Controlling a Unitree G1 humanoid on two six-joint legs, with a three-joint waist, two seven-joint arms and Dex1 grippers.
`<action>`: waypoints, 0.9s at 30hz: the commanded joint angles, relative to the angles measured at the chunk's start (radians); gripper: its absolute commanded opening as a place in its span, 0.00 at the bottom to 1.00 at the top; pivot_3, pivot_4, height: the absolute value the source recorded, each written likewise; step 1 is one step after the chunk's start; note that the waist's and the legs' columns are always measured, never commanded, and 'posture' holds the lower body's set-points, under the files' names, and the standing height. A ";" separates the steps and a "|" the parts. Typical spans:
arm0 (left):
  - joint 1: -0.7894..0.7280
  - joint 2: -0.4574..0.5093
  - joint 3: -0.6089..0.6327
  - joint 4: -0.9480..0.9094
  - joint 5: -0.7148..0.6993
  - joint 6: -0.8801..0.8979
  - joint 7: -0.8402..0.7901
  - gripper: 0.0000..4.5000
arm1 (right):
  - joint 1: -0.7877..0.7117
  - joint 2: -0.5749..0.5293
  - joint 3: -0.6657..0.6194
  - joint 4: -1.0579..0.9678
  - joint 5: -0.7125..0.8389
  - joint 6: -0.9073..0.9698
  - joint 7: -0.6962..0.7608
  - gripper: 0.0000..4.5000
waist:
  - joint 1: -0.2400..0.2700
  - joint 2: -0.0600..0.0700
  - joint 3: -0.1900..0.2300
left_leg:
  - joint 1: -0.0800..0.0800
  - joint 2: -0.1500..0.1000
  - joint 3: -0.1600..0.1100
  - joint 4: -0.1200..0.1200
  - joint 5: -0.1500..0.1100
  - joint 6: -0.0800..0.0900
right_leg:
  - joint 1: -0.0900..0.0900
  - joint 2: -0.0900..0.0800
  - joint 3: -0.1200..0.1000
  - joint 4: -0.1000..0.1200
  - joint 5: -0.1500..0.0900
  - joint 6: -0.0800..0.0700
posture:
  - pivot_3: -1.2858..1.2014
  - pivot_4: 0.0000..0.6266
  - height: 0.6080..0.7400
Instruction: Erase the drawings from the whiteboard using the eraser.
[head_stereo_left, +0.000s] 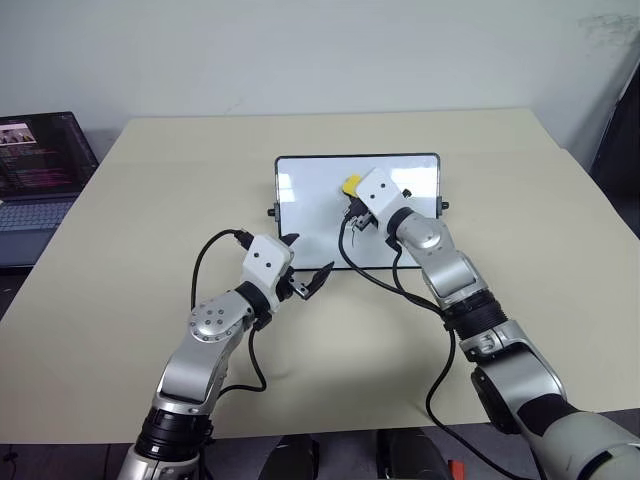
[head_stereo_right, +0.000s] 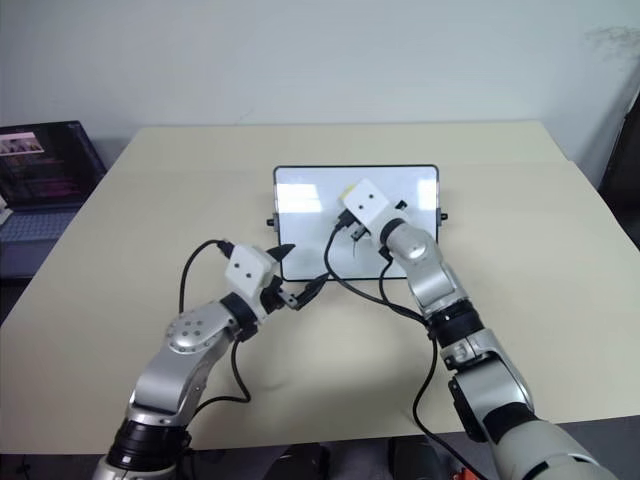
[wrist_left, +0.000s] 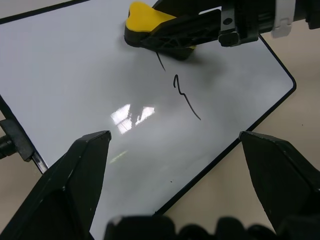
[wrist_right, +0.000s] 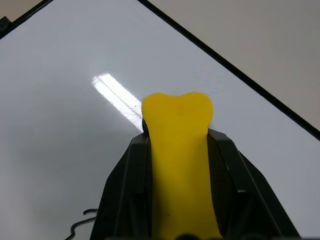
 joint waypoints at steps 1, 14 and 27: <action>-0.019 -0.002 0.018 -0.053 -0.005 -0.004 0.006 1.00 | -0.009 0.000 -0.021 -0.020 0.007 0.016 0.002 0.25 | 0.000 0.000 0.000 | 0.000 0.000 0.000 0.000 0.000 0.000 | 0.000 0.000 0.000 0.000 0.000 0.000 | 0.52 0.24 1.00; -0.017 0.003 0.024 -0.069 -0.009 0.005 0.007 1.00 | 0.055 0.016 -0.004 -0.063 0.011 0.050 0.029 0.25 | 0.001 0.000 0.000 | 0.000 0.000 -0.001 0.000 0.000 0.000 | 0.001 0.000 0.000 0.000 0.000 0.000 | 0.52 0.24 1.00; -0.029 0.002 0.024 -0.081 -0.009 0.025 0.006 1.00 | 0.071 0.024 -0.007 -0.093 0.005 0.071 0.033 0.25 | 0.000 0.000 0.000 | 0.001 0.000 0.000 0.001 0.000 0.000 | 0.001 0.000 0.000 0.001 0.000 0.000 | 0.52 0.24 1.00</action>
